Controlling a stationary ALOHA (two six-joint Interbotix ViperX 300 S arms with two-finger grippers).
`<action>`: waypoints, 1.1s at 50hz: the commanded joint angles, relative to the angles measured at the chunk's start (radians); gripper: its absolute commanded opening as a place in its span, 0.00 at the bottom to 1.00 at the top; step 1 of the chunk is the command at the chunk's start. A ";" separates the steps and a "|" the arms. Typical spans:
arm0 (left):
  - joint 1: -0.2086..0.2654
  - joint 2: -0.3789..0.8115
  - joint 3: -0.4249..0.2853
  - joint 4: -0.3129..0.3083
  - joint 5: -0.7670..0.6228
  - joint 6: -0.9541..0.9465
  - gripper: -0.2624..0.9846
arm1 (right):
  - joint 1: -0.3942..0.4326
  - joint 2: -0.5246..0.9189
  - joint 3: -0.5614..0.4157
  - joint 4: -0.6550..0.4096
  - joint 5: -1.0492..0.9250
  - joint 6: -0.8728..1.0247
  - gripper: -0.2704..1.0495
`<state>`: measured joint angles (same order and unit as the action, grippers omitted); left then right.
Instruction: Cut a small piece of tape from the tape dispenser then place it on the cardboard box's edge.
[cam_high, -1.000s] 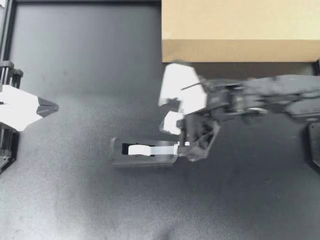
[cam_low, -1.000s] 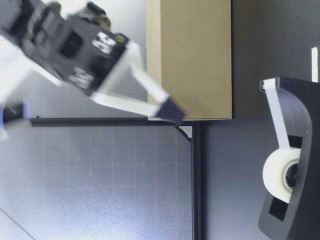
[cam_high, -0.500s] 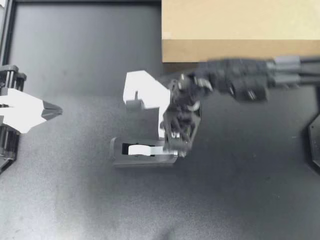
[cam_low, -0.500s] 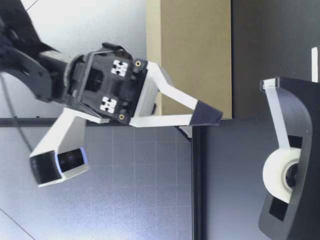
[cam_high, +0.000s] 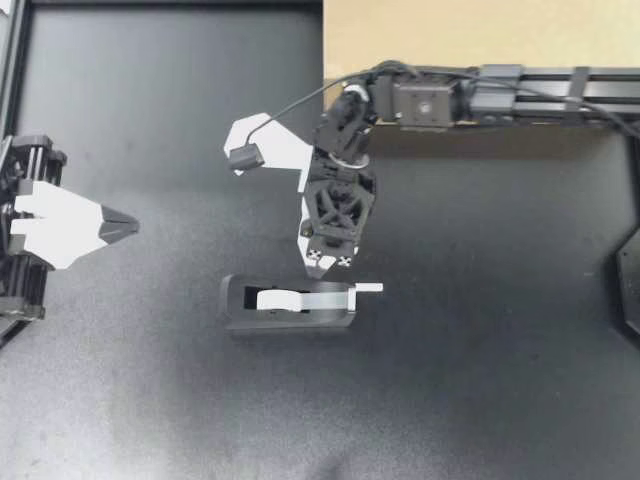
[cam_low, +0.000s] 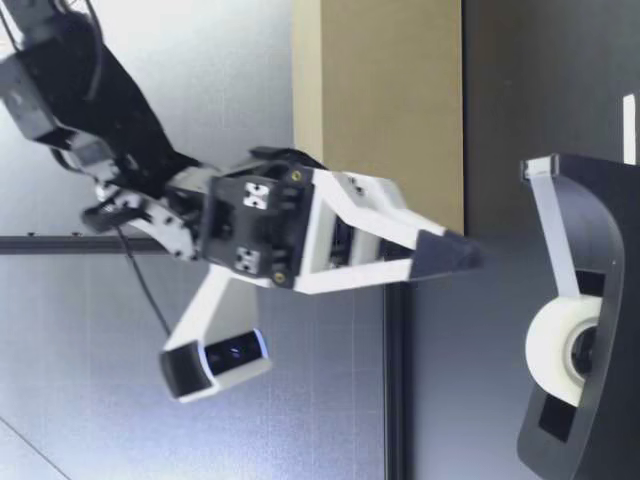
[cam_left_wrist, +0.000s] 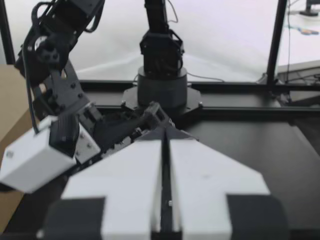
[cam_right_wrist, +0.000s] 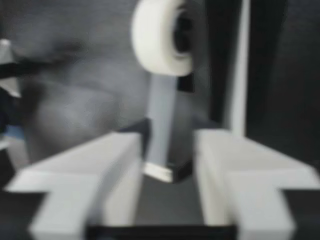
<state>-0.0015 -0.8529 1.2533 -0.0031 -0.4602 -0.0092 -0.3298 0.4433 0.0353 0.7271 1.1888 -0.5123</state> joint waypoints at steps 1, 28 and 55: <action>-0.002 0.006 -0.008 0.000 -0.009 0.000 0.10 | -0.003 -0.005 -0.034 0.008 0.012 -0.002 0.60; -0.002 0.003 0.003 -0.002 -0.003 0.000 0.10 | 0.005 0.054 -0.028 0.086 0.092 0.021 0.59; -0.002 0.002 0.003 -0.002 -0.002 0.000 0.10 | 0.023 0.052 -0.002 0.081 0.095 0.021 0.47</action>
<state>0.0000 -0.8529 1.2671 -0.0031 -0.4587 -0.0092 -0.3099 0.5308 0.0414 0.8069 1.2809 -0.4909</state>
